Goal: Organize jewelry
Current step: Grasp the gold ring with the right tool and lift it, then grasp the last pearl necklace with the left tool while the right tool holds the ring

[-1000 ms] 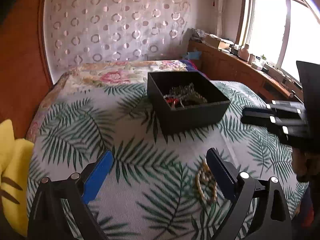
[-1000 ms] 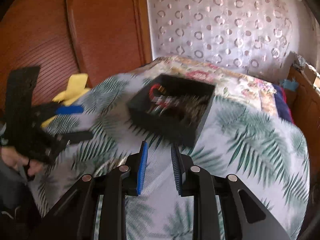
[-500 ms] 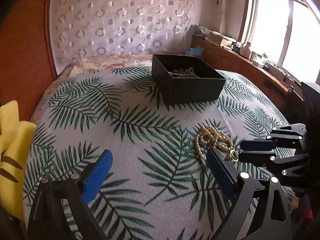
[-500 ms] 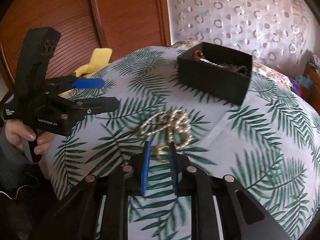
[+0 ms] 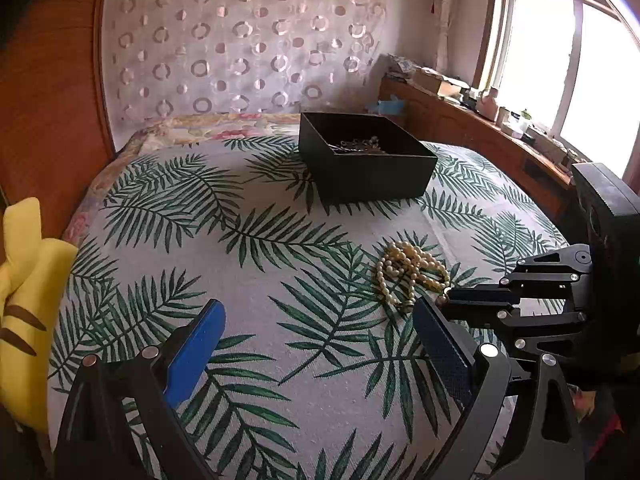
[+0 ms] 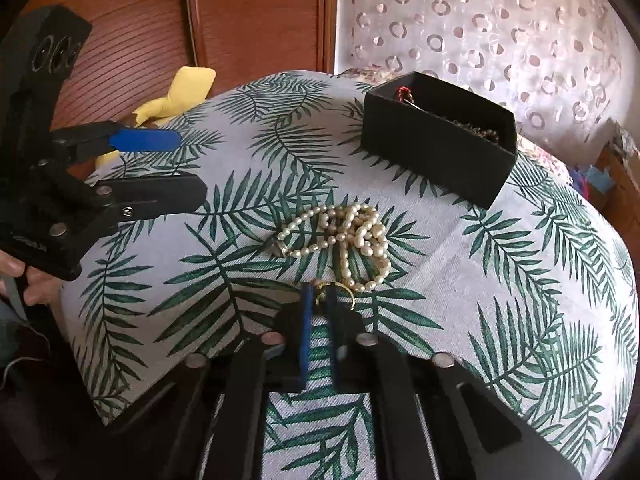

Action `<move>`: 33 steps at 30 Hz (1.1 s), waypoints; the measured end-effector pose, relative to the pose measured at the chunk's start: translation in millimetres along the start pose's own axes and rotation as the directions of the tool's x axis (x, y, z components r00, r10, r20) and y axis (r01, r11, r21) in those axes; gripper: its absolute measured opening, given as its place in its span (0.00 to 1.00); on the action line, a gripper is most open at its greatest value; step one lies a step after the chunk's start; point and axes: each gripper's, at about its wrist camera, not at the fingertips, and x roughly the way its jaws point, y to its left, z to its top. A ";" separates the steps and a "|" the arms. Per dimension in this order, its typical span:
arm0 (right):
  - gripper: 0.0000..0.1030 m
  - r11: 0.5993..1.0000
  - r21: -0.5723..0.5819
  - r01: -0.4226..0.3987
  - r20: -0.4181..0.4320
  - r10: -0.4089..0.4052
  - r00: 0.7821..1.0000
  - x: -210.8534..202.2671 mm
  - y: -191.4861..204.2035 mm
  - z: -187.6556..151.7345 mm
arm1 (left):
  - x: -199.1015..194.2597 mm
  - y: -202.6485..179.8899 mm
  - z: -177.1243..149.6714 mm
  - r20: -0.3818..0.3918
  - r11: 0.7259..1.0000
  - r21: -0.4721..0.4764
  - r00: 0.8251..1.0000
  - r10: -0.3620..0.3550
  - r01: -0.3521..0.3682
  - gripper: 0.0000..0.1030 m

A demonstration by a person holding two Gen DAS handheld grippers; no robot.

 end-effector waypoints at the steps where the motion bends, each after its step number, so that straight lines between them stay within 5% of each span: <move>1: 0.05 1.000 -0.003 0.005 0.003 -0.005 1.000 -0.8 0.0 -1.1 | 0.5 -1.3 -0.5 -0.003 1.000 0.002 1.000 -0.001 0.001 0.88; 18: 0.05 0.994 0.095 0.052 0.097 -0.061 0.993 -48.5 -32.7 -22.3 | 30.5 -40.6 12.3 -0.072 0.992 0.105 0.995 -0.069 0.076 0.86; 26: 0.05 0.988 0.139 0.068 0.097 -0.082 0.992 -54.5 -49.1 -31.2 | 54.3 -59.3 22.7 -0.130 0.981 0.144 0.985 -0.110 0.128 0.34; 33: 0.05 0.987 0.138 0.076 0.091 -0.089 0.992 -55.5 -52.5 -32.7 | 66.2 -74.8 20.9 -0.161 0.971 0.214 0.984 -0.070 0.104 0.24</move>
